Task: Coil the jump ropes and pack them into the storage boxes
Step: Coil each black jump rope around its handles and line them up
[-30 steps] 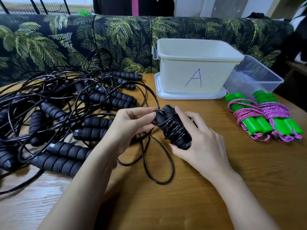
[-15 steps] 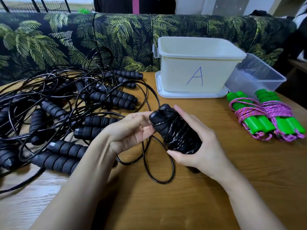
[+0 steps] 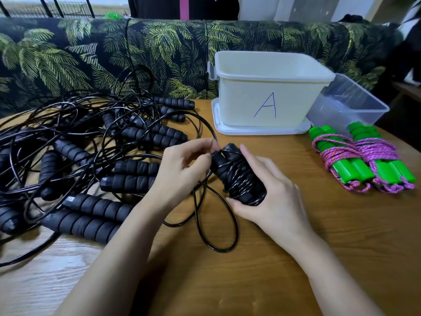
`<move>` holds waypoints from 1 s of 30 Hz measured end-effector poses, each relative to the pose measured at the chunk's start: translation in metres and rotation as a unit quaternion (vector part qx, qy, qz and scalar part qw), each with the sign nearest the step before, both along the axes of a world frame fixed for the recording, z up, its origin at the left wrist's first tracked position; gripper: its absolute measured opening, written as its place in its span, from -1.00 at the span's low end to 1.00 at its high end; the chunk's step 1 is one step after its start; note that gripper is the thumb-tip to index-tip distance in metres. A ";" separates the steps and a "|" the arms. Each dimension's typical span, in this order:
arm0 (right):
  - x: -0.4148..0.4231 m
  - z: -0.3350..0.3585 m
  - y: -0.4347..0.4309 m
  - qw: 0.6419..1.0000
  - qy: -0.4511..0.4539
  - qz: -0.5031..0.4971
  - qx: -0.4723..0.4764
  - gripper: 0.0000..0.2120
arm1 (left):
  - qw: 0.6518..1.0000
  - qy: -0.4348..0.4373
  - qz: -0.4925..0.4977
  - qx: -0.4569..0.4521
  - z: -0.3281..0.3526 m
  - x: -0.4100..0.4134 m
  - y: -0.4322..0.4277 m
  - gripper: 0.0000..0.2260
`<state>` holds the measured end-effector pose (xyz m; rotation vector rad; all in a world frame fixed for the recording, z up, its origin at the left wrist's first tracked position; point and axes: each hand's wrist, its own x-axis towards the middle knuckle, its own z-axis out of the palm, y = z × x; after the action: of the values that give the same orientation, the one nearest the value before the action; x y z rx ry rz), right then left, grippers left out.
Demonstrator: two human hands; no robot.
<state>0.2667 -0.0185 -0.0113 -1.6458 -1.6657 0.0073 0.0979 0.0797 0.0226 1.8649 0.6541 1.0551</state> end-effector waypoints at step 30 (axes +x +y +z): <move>-0.015 0.016 -0.002 0.976 -0.130 -0.069 -0.161 -0.14 | 0.965 -0.019 -0.021 -0.260 -0.013 0.001 0.010 -0.58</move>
<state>0.2518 -0.0210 0.0046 -2.0778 -1.8120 -0.0071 0.0991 0.0897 0.0095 1.3922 0.7772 0.7930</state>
